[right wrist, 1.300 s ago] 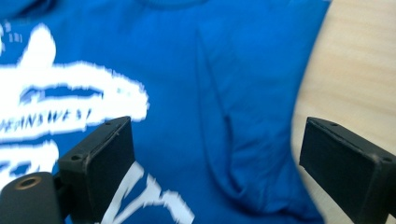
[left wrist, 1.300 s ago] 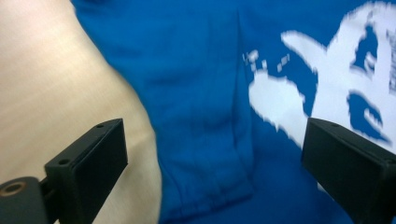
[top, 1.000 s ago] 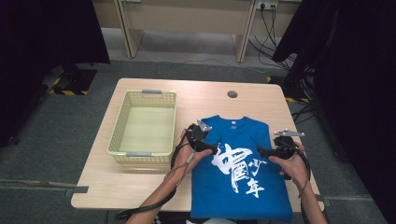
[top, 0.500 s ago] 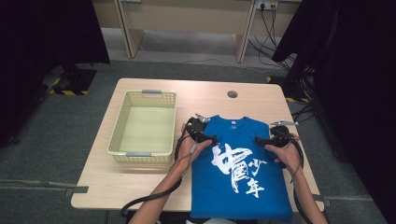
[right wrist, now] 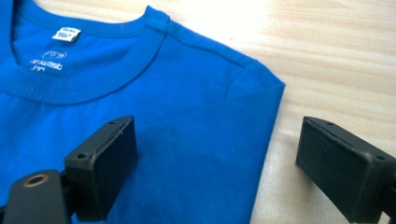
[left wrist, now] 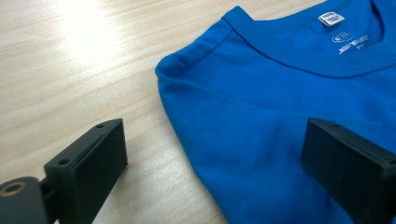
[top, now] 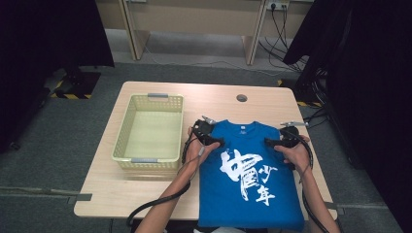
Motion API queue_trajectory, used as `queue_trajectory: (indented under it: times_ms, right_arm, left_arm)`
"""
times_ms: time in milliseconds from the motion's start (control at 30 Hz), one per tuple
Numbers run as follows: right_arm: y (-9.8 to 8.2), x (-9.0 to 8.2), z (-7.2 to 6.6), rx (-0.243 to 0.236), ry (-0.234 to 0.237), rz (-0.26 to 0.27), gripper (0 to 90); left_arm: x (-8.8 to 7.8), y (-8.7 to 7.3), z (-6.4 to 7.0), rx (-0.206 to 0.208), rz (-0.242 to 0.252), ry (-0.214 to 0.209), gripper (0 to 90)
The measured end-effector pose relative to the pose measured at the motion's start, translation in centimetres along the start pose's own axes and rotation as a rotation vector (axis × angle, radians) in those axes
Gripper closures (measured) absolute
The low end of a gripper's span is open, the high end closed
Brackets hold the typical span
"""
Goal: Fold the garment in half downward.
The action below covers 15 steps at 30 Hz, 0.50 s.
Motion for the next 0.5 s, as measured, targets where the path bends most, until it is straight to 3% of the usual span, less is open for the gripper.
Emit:
queue_trajectory:
  times_ms: [200,400,500]
  right_arm:
    - [0.39,0.28,0.23,-0.019,-0.013,-0.005,22.4]
    - [0.49,0.00,0.75,-0.022,-0.011,0.012,51.7]
    - [0.41,-0.14,0.76,-0.011,0.000,0.020,64.0]
  left_arm:
    - [0.36,0.37,0.28,0.025,0.014,-0.010,14.6]
    - [-0.06,0.39,0.72,0.052,0.011,-0.062,48.7]
    - [-0.25,0.27,0.95,0.066,0.001,-0.075,60.9]
Point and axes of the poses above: each handheld gripper's, and its own axes: x roughly forward along the jaws, y roughly out of its top, z roughly to its right, the point moved 4 cm from there along x, roughly forward along the jaws, and after that the axes turned 15 degrees about -x, right-handed, at the moved point
